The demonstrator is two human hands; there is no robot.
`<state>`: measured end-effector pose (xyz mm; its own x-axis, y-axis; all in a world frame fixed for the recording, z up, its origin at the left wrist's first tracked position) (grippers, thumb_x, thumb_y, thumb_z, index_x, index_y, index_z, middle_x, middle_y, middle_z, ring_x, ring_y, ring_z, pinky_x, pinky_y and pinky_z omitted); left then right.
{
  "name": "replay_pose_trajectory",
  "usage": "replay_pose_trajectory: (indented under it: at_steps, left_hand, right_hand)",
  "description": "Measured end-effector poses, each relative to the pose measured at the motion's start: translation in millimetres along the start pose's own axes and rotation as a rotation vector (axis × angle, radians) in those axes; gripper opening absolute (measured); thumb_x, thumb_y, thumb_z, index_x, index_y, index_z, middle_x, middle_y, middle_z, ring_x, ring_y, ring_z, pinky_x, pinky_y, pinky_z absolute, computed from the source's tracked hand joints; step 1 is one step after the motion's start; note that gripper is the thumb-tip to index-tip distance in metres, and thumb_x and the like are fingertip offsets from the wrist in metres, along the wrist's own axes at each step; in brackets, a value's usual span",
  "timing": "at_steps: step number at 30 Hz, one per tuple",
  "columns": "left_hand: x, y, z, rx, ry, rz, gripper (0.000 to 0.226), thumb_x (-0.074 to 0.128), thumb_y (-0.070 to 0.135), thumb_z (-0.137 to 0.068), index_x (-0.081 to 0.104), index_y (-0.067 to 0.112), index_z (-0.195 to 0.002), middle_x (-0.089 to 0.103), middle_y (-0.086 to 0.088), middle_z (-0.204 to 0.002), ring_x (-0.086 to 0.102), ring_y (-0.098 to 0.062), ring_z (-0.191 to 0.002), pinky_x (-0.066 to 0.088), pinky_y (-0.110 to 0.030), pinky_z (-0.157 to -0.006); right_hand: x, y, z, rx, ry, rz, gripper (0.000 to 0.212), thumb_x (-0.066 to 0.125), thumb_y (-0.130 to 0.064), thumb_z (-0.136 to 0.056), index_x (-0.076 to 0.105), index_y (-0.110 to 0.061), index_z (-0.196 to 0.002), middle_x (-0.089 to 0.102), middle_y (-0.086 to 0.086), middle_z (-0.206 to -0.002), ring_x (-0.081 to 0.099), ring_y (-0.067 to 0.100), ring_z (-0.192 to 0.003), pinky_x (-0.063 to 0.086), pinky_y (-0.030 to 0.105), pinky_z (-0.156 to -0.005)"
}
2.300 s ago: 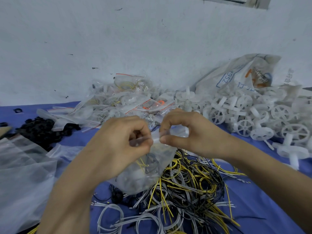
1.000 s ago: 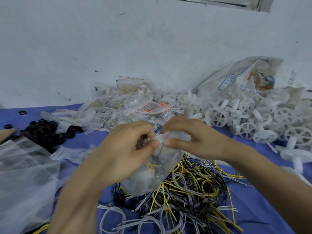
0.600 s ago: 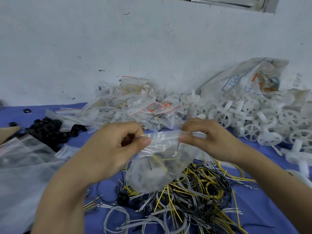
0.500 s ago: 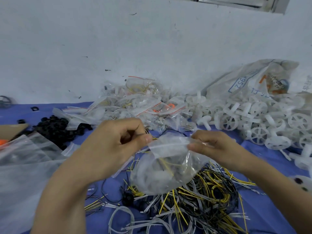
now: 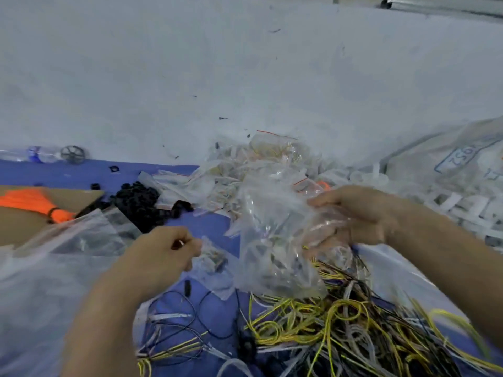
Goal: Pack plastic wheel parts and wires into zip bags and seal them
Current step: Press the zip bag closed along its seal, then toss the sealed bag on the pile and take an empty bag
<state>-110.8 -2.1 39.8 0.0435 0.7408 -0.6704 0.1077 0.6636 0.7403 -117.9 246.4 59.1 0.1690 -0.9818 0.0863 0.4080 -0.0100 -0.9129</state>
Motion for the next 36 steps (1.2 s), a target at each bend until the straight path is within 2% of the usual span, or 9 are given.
replay_pose_trajectory:
  at_steps: [2,5,7,10,14,22,26,32,36]
  left_hand:
    - [1.9,-35.2,-10.6,-0.119,-0.020,0.044,0.024,0.051,0.025,-0.096,0.061,0.010,-0.081,0.063,-0.006,-0.074,0.053,-0.022,-0.064,0.044,-0.033,-0.061]
    - [-8.9,-82.6,-23.1,-0.256,0.090,-0.039,0.013,0.055,0.024,-0.094,0.060,0.011,-0.093,0.059,-0.011,-0.093,0.054,-0.024,-0.078,0.042,-0.034,-0.068]
    - [-1.4,-111.1,-26.1,-0.340,0.022,-0.233,0.032,0.056,0.020,-0.093,0.052,0.014,-0.124,0.048,-0.015,-0.129,0.050,-0.030,-0.111,0.042,-0.033,-0.087]
    - [25.1,-137.1,-27.2,-0.401,-0.108,-0.231,0.066,0.055,0.012,-0.091,0.023,0.021,-0.148,0.009,-0.016,-0.154,0.038,-0.035,-0.130,0.040,-0.033,-0.098]
    - [26.0,-144.7,-26.6,-0.446,0.033,-0.221,0.066,0.054,0.003,-0.088,0.028,0.025,-0.145,0.001,-0.014,-0.145,0.045,-0.036,-0.120,0.040,-0.038,-0.103]
    - [4.9,-120.5,-8.0,-0.472,0.076,-0.185,0.066,0.051,-0.002,-0.087,0.032,0.025,-0.144,0.025,-0.022,-0.142,0.050,-0.038,-0.114,0.042,-0.034,-0.092]
    - [-43.7,-72.2,7.6,-0.319,0.254,-0.021,0.068,0.078,0.013,-0.076,0.046,0.019,-0.136,0.064,-0.012,-0.100,0.060,-0.022,-0.085,0.044,-0.030,-0.074]
    - [-50.2,10.2,15.7,-0.034,0.485,0.124,0.009,0.065,0.016,-0.088,0.070,0.009,-0.092,0.067,-0.004,-0.080,0.051,-0.010,-0.054,0.042,-0.024,-0.061]
    - [3.2,81.2,18.5,0.172,0.250,0.533,0.019,0.056,0.013,-0.093,0.068,0.007,-0.079,0.065,-0.005,-0.067,0.059,-0.014,-0.057,0.050,-0.028,-0.059]
  right_hand:
    - [1.2,-52.1,-10.3,-0.206,0.032,-0.177,0.025,0.042,-0.014,-0.097,0.045,-0.007,-0.122,0.058,0.022,-0.124,0.070,0.038,-0.086,0.054,0.060,-0.063]
    - [0.5,-118.8,-6.0,-0.588,0.044,-0.346,0.018,0.041,-0.023,-0.099,0.058,-0.017,-0.098,0.054,0.007,-0.129,0.055,0.022,-0.121,0.039,0.067,-0.093]
    - [0.2,-122.0,-4.3,-0.630,0.083,-0.322,0.035,0.047,-0.035,-0.096,0.053,-0.021,-0.128,0.034,0.002,-0.149,0.031,0.020,-0.140,0.025,0.065,-0.105]
    - [3.7,-74.9,-11.3,-0.473,0.061,-0.291,0.054,0.056,-0.044,-0.087,0.047,-0.022,-0.134,0.036,0.014,-0.148,0.044,0.032,-0.130,0.041,0.057,-0.097]
    - [19.8,-7.5,2.2,-0.369,-0.086,-0.313,0.047,0.065,-0.037,-0.073,0.067,-0.019,-0.117,0.063,0.011,-0.125,0.064,0.031,-0.109,0.055,0.053,-0.082]
    - [26.2,42.2,15.2,-0.308,-0.121,-0.240,0.046,0.056,-0.031,-0.078,0.061,-0.017,-0.122,0.066,0.008,-0.121,0.064,0.027,-0.110,0.048,0.054,-0.094]
    - [30.1,38.4,14.2,-0.298,-0.173,-0.227,0.041,0.058,-0.030,-0.077,0.066,-0.016,-0.114,0.066,0.010,-0.121,0.063,0.028,-0.110,0.043,0.052,-0.098]
    - [63.0,48.7,20.9,-0.258,-0.304,-0.195,0.037,0.071,-0.028,-0.070,0.071,-0.014,-0.104,0.068,0.012,-0.115,0.065,0.028,-0.107,0.051,0.049,-0.092]
    - [93.1,43.6,12.1,-0.281,-0.274,-0.197,0.035,0.075,-0.027,-0.078,0.064,-0.019,-0.110,0.065,0.011,-0.122,0.070,0.012,-0.091,0.058,0.036,-0.079]
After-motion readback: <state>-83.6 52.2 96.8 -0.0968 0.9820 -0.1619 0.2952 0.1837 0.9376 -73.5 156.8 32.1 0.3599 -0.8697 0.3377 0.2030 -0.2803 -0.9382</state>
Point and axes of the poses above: each hand's wrist, its own z-axis away from the middle knuckle, its own x-axis out of the palm, y = z × x, the point moved 10 cm from there along -z, towards the middle knuckle
